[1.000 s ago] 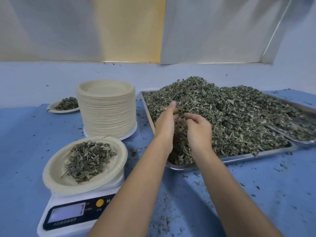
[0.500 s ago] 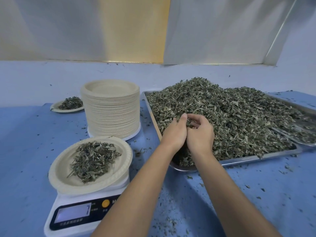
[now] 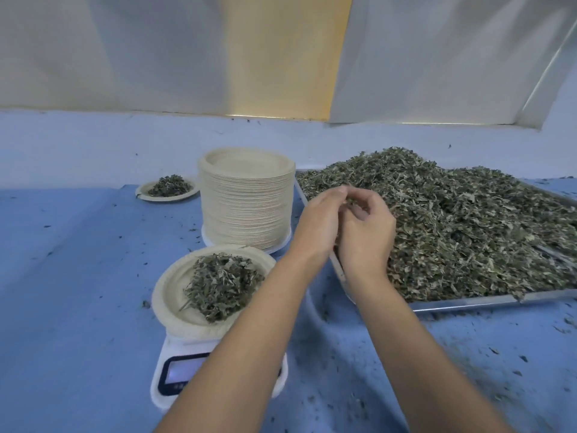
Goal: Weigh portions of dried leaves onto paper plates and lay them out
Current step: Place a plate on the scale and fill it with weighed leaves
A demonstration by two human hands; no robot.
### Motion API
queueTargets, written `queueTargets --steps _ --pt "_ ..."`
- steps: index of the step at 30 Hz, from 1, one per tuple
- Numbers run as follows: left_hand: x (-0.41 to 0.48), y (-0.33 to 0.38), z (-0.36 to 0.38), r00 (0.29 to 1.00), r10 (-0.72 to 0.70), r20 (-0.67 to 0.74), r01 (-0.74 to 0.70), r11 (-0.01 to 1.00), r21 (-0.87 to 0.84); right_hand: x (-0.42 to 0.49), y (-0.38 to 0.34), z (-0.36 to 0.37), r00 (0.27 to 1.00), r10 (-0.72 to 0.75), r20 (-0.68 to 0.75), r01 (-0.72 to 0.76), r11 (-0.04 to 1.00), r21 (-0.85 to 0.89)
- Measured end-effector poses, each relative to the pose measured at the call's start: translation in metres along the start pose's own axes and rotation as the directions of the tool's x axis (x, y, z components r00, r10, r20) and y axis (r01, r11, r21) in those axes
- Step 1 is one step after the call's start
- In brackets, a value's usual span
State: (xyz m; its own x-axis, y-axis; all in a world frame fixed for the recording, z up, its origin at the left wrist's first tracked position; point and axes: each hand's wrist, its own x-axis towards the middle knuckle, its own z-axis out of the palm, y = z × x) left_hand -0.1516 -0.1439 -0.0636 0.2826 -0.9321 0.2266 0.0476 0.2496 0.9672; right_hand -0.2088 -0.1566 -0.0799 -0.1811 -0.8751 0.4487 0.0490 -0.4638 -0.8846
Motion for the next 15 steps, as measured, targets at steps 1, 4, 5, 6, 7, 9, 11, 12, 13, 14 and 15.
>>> queueTargets --steps 1,4,5,6,7,9,11,12,13,14,15 --pt "-0.002 0.003 -0.007 1.0 0.011 -0.025 -0.011 1.0 0.02 -0.003 -0.002 0.007 1.0 -0.005 0.013 0.005 1.0 0.008" --pt "-0.011 0.013 -0.029 0.997 0.048 -0.067 -0.043 0.996 0.072 -0.015 -0.006 0.026 0.999 -0.016 0.041 0.015 0.999 0.041" --pt "-0.014 0.016 -0.038 0.996 0.046 -0.077 -0.039 0.995 0.087 -0.019 -0.007 0.032 0.998 -0.011 0.056 0.008 0.999 0.052" --pt "-0.018 0.019 -0.047 0.995 0.041 -0.092 -0.032 0.995 0.09 -0.023 -0.007 0.038 0.997 0.003 0.079 -0.008 0.998 0.064" --pt "-0.022 0.02 -0.056 0.993 0.038 -0.112 -0.029 0.996 0.085 -0.026 -0.007 0.044 0.994 0.022 0.109 -0.031 0.996 0.085" --pt "-0.03 0.024 -0.074 0.986 0.042 -0.16 -0.027 0.995 0.096 -0.032 -0.006 0.053 0.981 0.07 0.179 -0.095 0.986 0.135" --pt "-0.036 0.026 -0.093 0.977 0.038 -0.212 -0.013 0.993 0.118 -0.036 -0.003 0.059 0.964 0.123 0.236 -0.162 0.975 0.15" --pt "-0.04 0.027 -0.102 0.971 0.036 -0.235 -0.008 0.993 0.117 -0.038 0.0 0.06 0.954 0.145 0.261 -0.184 0.974 0.134" --pt "-0.042 0.026 -0.111 0.967 0.032 -0.254 -0.003 0.993 0.114 -0.039 0.004 0.06 0.945 0.161 0.285 -0.196 0.976 0.099" --pt "-0.044 0.025 -0.119 0.962 0.024 -0.273 0.007 0.994 0.113 -0.04 0.008 0.06 0.935 0.174 0.307 -0.2 0.978 0.054" --pt "-0.046 0.024 -0.127 0.957 0.019 -0.289 0.018 0.992 0.124 -0.04 0.012 0.059 0.925 0.191 0.327 -0.205 0.979 0.01"
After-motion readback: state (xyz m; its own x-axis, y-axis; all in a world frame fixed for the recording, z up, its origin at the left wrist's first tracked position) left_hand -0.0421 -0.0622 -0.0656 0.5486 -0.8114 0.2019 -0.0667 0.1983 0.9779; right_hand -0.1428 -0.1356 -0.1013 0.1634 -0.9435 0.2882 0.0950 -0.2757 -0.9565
